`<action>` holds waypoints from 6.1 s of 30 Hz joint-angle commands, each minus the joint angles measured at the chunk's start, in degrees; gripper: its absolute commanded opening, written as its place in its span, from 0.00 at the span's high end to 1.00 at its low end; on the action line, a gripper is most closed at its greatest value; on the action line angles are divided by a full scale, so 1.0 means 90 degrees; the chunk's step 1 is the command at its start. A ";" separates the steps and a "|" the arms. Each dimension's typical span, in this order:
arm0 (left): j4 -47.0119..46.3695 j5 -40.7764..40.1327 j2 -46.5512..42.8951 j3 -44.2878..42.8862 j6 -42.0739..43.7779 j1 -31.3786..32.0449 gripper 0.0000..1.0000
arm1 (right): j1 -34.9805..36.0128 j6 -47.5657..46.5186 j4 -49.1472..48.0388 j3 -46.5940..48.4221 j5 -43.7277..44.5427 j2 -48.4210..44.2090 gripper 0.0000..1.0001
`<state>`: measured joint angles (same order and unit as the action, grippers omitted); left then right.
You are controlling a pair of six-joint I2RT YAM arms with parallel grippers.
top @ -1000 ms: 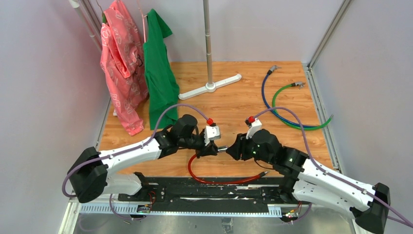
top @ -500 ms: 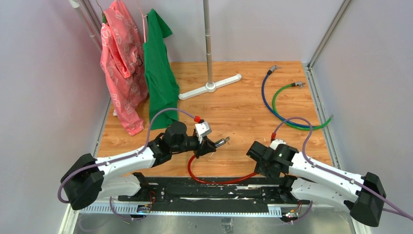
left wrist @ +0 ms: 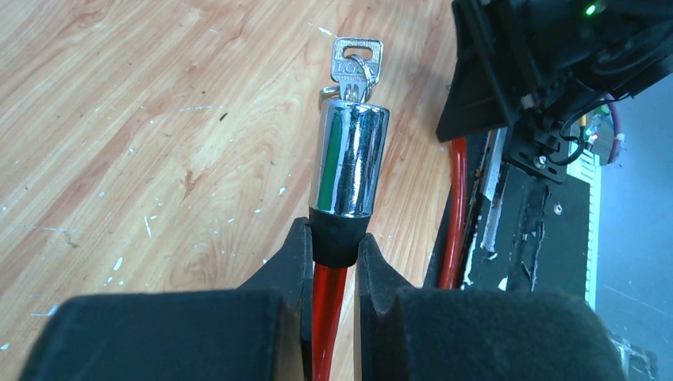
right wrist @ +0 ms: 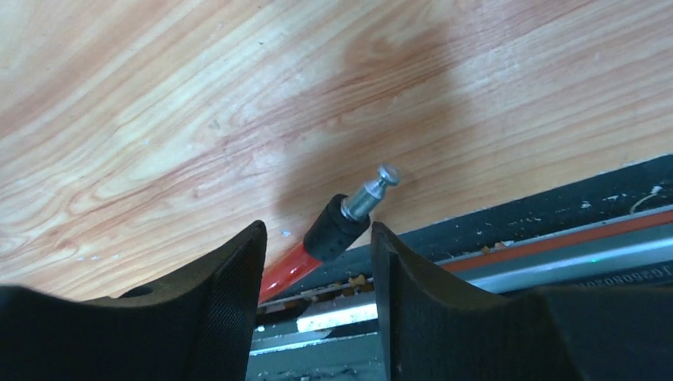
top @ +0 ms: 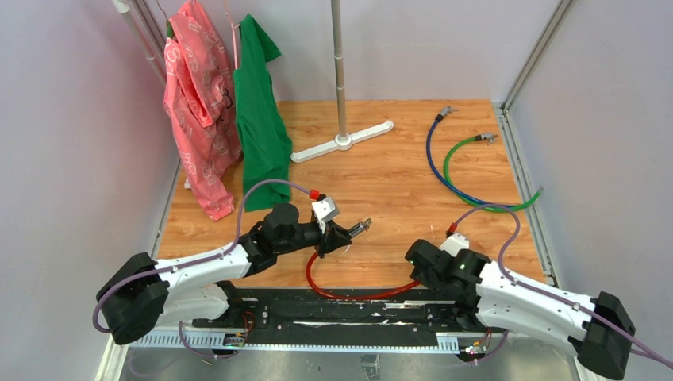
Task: Lock with the key
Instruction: Lock the lock.
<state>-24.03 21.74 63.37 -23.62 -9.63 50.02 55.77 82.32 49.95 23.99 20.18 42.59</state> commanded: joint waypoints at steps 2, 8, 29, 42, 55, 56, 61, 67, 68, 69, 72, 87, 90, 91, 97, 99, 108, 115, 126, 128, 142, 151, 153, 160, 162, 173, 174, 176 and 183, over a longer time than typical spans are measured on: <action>-0.0288 -0.0064 0.0014 0.0080 -0.0255 0.0086 1.00 | -0.0060 0.0319 -0.0888 -0.0325 0.0088 0.0591 0.47; -0.0608 -0.0164 0.0064 0.0139 -0.0567 0.0096 1.00 | -0.0309 -0.0263 -0.1125 -0.0179 0.0106 0.1172 0.69; -0.1344 0.1678 0.0280 0.0036 -0.1245 -0.0705 1.00 | -0.0825 -0.7764 -0.4427 -0.0429 -0.3230 -0.0895 1.00; -0.1348 0.1884 0.0964 -0.0429 -0.1351 -0.0753 1.00 | -0.0806 -0.8327 -0.4465 0.0104 -0.4430 -0.0249 1.00; -0.1321 0.2214 0.0789 -0.0399 -0.1355 -0.0800 1.00 | -0.0739 -0.8685 -0.4583 0.0030 -0.4890 -0.0660 1.00; -0.1305 0.2253 0.0801 -0.0419 -0.1354 -0.0823 1.00 | -0.0717 -0.8710 -0.4588 0.0037 -0.4911 -0.0645 1.00; -0.1285 0.2345 0.0863 -0.0497 -0.1367 -0.0858 1.00 | -0.0609 -0.8877 -0.4460 0.0167 -0.4933 -0.0618 1.00; -0.1275 0.2570 0.0962 -0.0541 -0.1247 -0.0851 1.00 | -0.0505 -0.9117 -0.4567 0.0176 -0.4776 -0.0684 1.00; -0.1275 0.2595 0.0985 -0.0533 -0.1233 -0.0851 1.00 | -0.0494 -0.9118 -0.4747 0.0146 -0.4756 -0.0677 1.00; -0.1275 0.2602 0.0988 -0.0538 -0.1234 -0.0851 1.00 | -0.0485 -0.9118 -0.4849 0.0127 -0.4753 -0.0659 1.00; -0.1275 0.2656 0.0985 -0.0566 -0.1273 -0.0851 1.00 | -0.0438 -0.9350 -0.4955 0.0129 -0.4690 -0.0504 1.00; -0.0685 0.2716 0.0929 -0.0755 -0.0027 -0.0696 1.00 | -0.0425 -0.9181 -0.4992 0.0295 -0.4281 -0.0375 1.00; -0.0577 0.2823 0.0928 -0.0749 0.0093 -0.0694 1.00 | -0.0425 -0.9062 -0.4974 0.0320 -0.4150 -0.0348 1.00; -0.0527 0.2835 0.0915 -0.0746 0.0160 -0.0694 1.00 | -0.0421 -0.9009 -0.4986 0.0330 -0.4128 -0.0347 1.00; -0.0228 0.2692 0.0844 -0.0768 0.0730 -0.0586 1.00 | -0.0425 -0.8982 -0.5293 0.0296 -0.4080 -0.0277 1.00; -0.0221 0.2597 0.0872 -0.0785 0.0812 -0.0520 1.00 | -0.0425 -0.8961 -0.5372 0.0266 -0.4122 -0.0239 1.00; 0.0077 0.2499 0.0844 -0.0894 0.1134 -0.0327 1.00 | -0.0423 -0.8799 -0.5292 0.0228 -0.4029 -0.0361 1.00; 0.1525 0.2264 0.0860 -0.1203 0.3878 -0.0002 1.00 | -0.0424 -0.8041 -0.5842 -0.0170 -0.3180 -0.0514 1.00; 0.2959 0.1661 0.1102 -0.1548 0.4591 0.0729 1.00 | -0.0269 -0.7294 -0.6566 -0.0808 -0.2634 -0.1256 1.00; 0.3398 0.1617 0.1164 -0.1528 0.5081 0.0888 1.00 | -0.0258 -0.7267 -0.6639 -0.0974 -0.2472 -0.1491 1.00; 0.4050 0.1342 0.1601 -0.1260 0.5971 0.1444 1.00 | -0.0140 -0.6531 -0.5576 -0.1208 -0.2678 -0.1609 0.82; 0.4092 0.1209 0.1670 -0.1391 0.5878 0.1502 1.00 | -0.0092 -0.5754 -0.4355 -0.0978 -0.3129 -0.2101 0.59; 0.4091 0.1149 0.1655 -0.1417 0.5863 0.1503 1.00 | -0.0088 -0.5776 -0.3958 -0.0763 -0.3068 -0.2219 0.55; 0.4017 0.1034 0.1597 -0.1395 0.5666 0.1513 1.00 | -0.0093 -0.5650 -0.2860 -0.0226 -0.3377 -0.2282 0.51; 0.3858 0.0989 0.1596 -0.1366 0.5479 0.1513 1.00 | -0.0093 -0.5670 -0.2646 -0.0027 -0.3552 -0.2272 0.51; 0.3420 0.0721 0.1636 -0.1285 0.4999 0.1513 1.00 | -0.0093 -0.6504 -0.1071 0.1298 -0.2629 -0.2627 0.50; 0.3400 0.0725 0.1640 -0.1286 0.5012 0.1513 1.00 | -0.0093 -0.6715 -0.1076 0.1424 -0.2396 -0.2683 0.50; 0.3384 0.0746 0.1640 -0.1284 0.5008 0.1513 1.00 | -0.0093 -0.7086 -0.1215 0.1703 -0.1618 -0.2744 0.50; 0.3325 0.0781 0.1612 -0.1241 0.4918 0.1513 1.00 | -0.0088 -1.1281 -0.1361 0.2259 -0.3094 -0.2060 0.51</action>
<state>-4.99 25.23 76.25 -38.44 36.12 61.78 54.41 6.24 35.35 42.48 1.23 19.81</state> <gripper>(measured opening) 0.100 0.499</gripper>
